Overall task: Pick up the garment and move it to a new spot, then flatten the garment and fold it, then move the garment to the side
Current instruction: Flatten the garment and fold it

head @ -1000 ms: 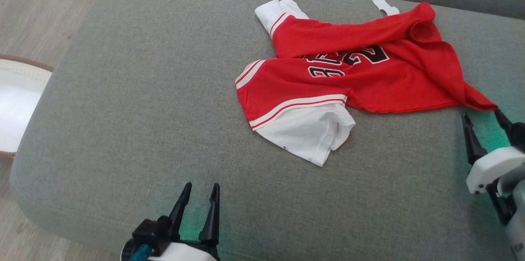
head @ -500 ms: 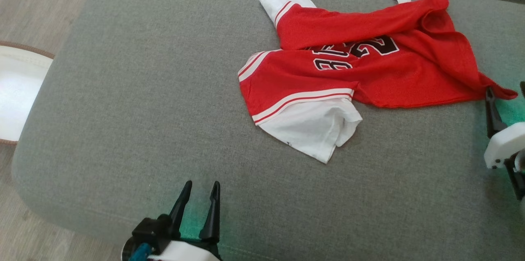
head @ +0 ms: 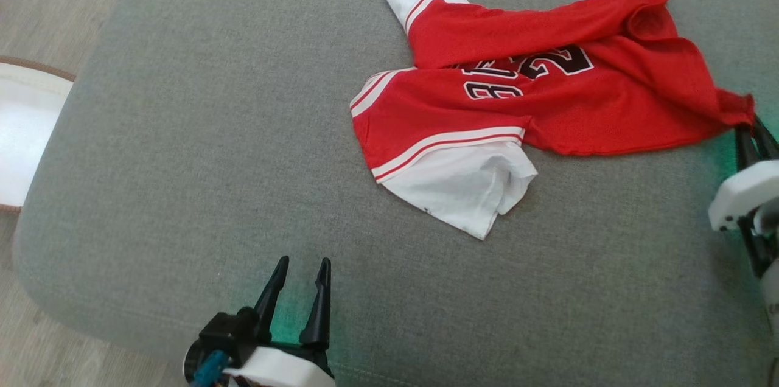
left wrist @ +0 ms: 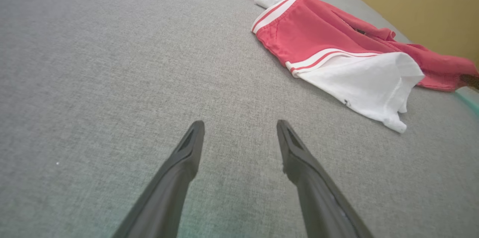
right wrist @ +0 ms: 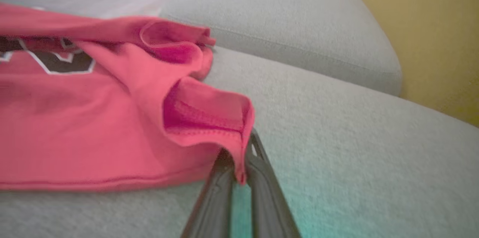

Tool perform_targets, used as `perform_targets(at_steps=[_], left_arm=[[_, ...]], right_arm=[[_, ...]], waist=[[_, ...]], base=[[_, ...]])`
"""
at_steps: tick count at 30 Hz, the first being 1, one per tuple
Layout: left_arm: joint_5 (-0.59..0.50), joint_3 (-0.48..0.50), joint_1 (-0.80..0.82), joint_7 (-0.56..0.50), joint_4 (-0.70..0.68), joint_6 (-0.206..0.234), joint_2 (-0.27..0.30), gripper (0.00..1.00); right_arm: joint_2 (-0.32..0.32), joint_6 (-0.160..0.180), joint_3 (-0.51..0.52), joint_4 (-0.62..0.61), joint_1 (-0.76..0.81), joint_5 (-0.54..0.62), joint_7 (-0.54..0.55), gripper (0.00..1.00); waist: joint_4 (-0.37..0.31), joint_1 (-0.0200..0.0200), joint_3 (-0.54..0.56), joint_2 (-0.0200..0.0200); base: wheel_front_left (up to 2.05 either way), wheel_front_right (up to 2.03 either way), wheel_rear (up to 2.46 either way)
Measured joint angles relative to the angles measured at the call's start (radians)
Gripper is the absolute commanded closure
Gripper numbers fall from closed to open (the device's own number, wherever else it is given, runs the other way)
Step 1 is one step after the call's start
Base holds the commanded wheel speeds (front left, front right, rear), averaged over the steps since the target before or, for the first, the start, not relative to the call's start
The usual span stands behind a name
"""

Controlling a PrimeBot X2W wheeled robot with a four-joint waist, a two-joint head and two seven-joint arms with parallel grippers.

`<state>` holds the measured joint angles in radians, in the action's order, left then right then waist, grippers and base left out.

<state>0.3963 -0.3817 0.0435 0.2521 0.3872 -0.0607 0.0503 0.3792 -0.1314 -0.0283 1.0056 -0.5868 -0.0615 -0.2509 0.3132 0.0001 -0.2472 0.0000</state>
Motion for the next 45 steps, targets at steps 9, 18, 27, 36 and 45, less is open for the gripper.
perform_targets(at_steps=[9, 18, 27, 36, 45], left_arm=[[-0.019, 0.031, -0.010, 0.000, 0.012, -0.001, 0.000, 0.00], [-0.037, 0.076, -0.063, 0.000, 0.032, -0.012, 0.000, 0.00], [-0.038, 0.095, -0.081, 0.000, 0.048, -0.020, 0.000, 0.00], [-0.055, 0.103, -0.081, 0.000, 0.056, -0.020, 0.000, 0.00], [-0.081, 0.123, -0.081, 0.000, 0.056, -0.019, 0.000, 0.00]], right_arm=[[-0.131, 0.000, -0.076, -0.176, 0.044, -0.290, 0.000, 1.00], [-0.198, 0.000, -0.062, -0.281, 0.152, -0.719, 0.101, 1.00], [-0.164, 0.000, -0.022, -0.145, 0.302, -0.632, 0.070, 0.00], [-0.150, 0.000, 0.084, -0.300, 0.261, -0.202, 0.004, 0.00], [-0.253, 0.000, 0.099, -0.507, 0.406, 0.049, 0.000, 0.00]], waist=[[-0.047, -0.0001, 0.072, 0.0000], [-0.157, -0.0002, 0.169, 0.0000], [-0.254, -0.0003, 0.219, 0.0000], [-0.272, -0.0001, 0.213, 0.0000], [-0.265, -0.0002, 0.234, 0.0000]], base=[[0.00, 0.00, 0.00], [0.00, 0.00, 0.00], [0.00, 0.00, 0.00], [0.00, 0.00, 0.00], [0.00, 0.00, 0.00]])
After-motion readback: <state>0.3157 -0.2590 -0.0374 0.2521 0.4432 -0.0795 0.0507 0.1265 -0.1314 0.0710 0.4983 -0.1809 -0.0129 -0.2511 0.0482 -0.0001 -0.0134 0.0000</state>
